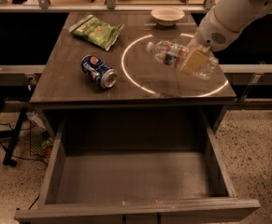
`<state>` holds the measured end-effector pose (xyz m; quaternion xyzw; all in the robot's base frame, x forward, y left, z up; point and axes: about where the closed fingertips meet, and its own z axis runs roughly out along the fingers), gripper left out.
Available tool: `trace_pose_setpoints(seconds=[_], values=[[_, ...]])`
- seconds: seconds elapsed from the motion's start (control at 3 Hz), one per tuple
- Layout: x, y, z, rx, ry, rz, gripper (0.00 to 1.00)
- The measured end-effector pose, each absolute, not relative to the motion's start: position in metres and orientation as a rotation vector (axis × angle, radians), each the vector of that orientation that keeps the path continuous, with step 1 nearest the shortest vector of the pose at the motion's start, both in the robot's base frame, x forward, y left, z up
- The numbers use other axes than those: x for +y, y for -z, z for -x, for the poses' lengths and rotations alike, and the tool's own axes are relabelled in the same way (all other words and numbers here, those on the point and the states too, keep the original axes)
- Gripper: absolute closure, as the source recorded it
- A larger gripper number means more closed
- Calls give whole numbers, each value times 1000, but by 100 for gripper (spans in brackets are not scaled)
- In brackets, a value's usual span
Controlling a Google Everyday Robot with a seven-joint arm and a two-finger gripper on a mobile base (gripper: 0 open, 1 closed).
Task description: Pick water bottle from top drawer and place on counter
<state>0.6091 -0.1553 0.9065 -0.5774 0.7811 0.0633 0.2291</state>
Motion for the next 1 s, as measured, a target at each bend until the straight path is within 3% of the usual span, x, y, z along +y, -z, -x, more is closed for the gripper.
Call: trace_pose_setpoints(seconds=[1.0], values=[[-145,-856,-660,2207,-327,1400,20]])
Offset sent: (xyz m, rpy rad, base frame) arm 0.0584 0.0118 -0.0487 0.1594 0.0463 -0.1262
